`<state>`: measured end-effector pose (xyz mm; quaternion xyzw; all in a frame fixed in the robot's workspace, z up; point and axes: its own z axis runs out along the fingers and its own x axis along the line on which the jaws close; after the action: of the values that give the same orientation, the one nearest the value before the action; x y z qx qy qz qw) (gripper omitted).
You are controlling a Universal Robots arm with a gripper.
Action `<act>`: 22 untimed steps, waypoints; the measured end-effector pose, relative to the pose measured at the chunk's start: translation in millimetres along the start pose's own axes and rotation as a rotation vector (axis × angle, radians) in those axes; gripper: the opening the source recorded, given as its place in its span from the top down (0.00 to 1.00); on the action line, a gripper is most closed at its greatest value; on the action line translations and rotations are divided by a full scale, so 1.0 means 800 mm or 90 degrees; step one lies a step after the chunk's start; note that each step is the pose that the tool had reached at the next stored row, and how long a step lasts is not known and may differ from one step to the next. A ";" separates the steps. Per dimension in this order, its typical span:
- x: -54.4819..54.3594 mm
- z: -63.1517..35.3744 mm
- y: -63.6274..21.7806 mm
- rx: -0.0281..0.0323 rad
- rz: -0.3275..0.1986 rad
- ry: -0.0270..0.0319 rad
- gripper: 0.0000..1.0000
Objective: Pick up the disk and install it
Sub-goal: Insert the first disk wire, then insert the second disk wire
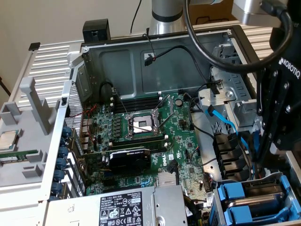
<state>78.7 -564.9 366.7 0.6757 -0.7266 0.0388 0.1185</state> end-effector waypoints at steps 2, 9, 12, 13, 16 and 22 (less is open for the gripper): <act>0.000 0.000 0.000 0.0031 0.001 -0.0002 0.83; 0.000 0.000 0.000 0.0038 0.001 -0.0003 0.83; 0.000 0.000 0.000 0.0038 0.001 -0.0003 0.83; 0.000 0.000 0.000 0.0038 0.001 -0.0003 0.83; -0.001 0.002 0.000 0.0038 0.001 -0.0005 0.83; -0.002 0.010 0.001 0.0046 0.001 -0.0004 0.83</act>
<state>76.7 -564.9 358.5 0.6755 -0.7271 0.0413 0.1158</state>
